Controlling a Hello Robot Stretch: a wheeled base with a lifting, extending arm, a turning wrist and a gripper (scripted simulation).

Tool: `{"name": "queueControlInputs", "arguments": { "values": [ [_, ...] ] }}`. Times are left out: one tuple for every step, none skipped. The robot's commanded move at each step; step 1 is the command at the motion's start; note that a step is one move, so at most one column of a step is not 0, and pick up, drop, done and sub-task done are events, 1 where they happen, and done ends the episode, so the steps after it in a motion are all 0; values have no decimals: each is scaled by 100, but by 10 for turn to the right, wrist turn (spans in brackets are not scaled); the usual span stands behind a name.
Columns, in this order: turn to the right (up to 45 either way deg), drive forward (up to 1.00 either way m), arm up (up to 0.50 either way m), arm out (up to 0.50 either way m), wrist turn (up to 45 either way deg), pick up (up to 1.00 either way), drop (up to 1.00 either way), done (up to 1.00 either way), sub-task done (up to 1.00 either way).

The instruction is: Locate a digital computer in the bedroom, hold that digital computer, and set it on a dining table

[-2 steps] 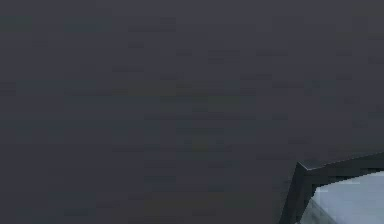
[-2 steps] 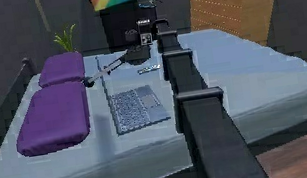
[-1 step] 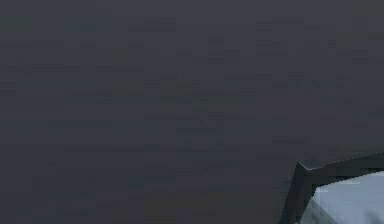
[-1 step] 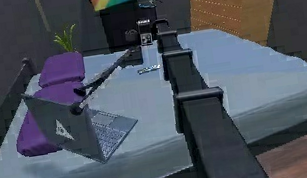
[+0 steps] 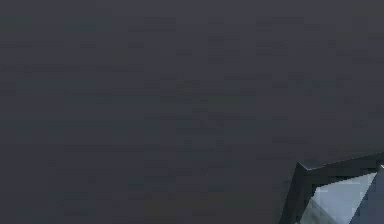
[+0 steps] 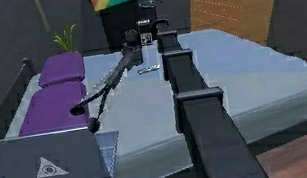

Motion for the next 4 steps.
{"name": "queueControlInputs", "arguments": {
  "values": [
    [0, 0, 0, -46, 0, 0, 0, 0, 0],
    [-450, 0, 0, 0, 0, 0, 0, 0, 0],
    [-450, 0, 0, 0, 0, 0, 0, 0, 0],
    [-60, 0, 0, 0, 0, 0, 0, 0, 0]
  ]
}}
